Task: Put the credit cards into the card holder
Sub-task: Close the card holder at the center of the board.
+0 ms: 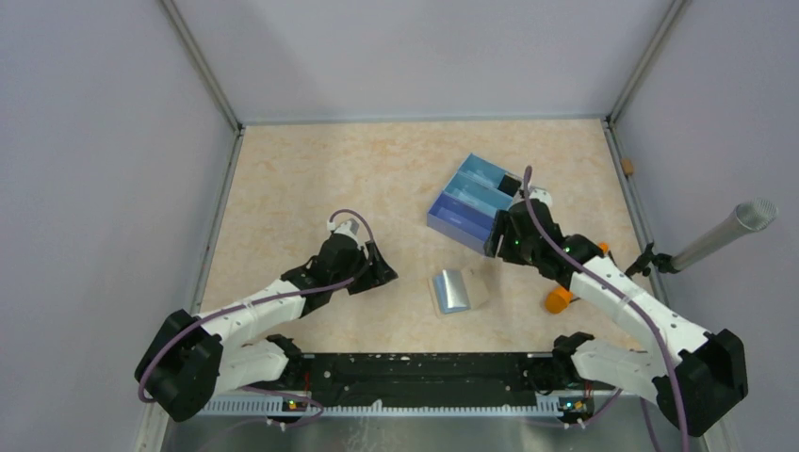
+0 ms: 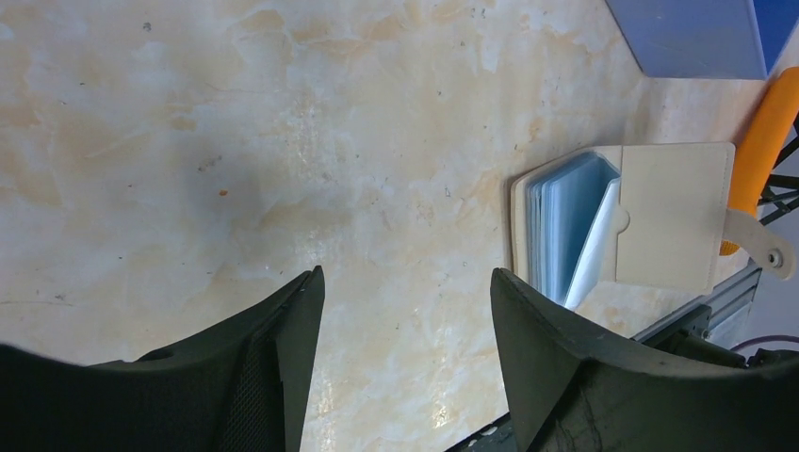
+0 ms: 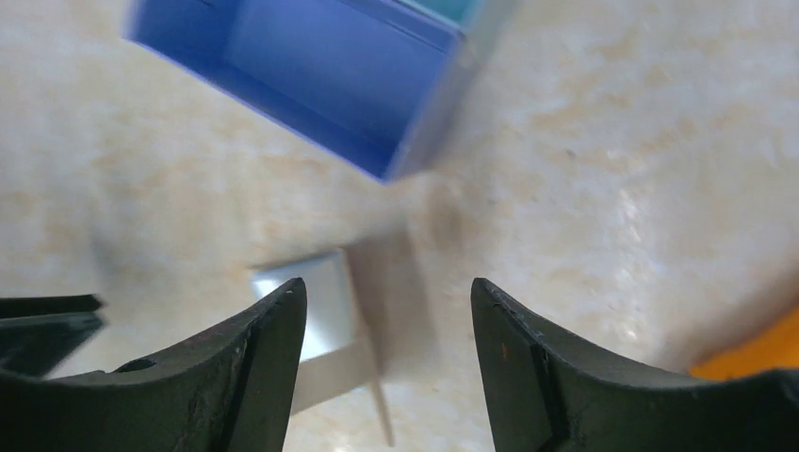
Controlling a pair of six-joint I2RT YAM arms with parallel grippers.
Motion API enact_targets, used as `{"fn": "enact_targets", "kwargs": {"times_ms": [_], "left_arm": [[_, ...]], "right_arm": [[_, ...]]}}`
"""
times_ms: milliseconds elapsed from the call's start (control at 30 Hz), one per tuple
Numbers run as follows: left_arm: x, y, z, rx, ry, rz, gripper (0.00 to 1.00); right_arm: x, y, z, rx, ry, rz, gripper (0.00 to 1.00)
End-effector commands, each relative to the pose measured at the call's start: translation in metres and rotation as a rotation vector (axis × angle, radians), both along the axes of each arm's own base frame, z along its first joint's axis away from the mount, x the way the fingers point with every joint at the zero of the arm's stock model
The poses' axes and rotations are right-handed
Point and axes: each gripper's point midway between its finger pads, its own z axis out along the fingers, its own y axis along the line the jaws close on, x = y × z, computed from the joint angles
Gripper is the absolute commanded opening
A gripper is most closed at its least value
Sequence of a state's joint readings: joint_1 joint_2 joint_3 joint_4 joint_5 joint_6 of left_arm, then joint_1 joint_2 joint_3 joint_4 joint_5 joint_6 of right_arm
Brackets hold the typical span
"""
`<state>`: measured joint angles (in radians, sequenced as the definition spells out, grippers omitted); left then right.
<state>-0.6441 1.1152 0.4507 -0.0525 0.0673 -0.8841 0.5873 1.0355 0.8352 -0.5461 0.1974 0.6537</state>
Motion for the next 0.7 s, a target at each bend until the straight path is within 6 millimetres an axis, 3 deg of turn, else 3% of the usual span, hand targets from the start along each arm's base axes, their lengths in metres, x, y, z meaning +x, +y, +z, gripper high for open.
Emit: {"fn": "enact_targets", "kwargs": {"times_ms": [0,133,200,400,467,667], "left_arm": [[0.006,-0.006,0.013,-0.018,-0.032,-0.021,0.69],[0.006,-0.008,0.014,-0.021,-0.031,-0.03,0.69],[0.006,-0.009,0.014,-0.021,-0.031,-0.035,0.69],[0.006,-0.017,0.015,-0.052,-0.02,-0.06,0.69],[0.006,-0.025,0.019,-0.086,-0.024,-0.082,0.69],[0.006,-0.043,0.028,-0.179,-0.027,-0.128,0.7]], "right_arm": [[-0.022,-0.036,-0.056,-0.136,0.131,-0.059,0.62],[-0.031,-0.015,-0.085,-0.081,0.204,0.046,0.56],[-0.035,-0.001,-0.09,-0.033,0.218,0.107,0.55],[-0.039,0.049,-0.072,0.117,0.153,0.3,0.55],[-0.039,0.056,-0.073,0.121,0.15,0.316,0.55],[-0.043,0.068,-0.103,0.063,0.231,0.32,0.59]]}}
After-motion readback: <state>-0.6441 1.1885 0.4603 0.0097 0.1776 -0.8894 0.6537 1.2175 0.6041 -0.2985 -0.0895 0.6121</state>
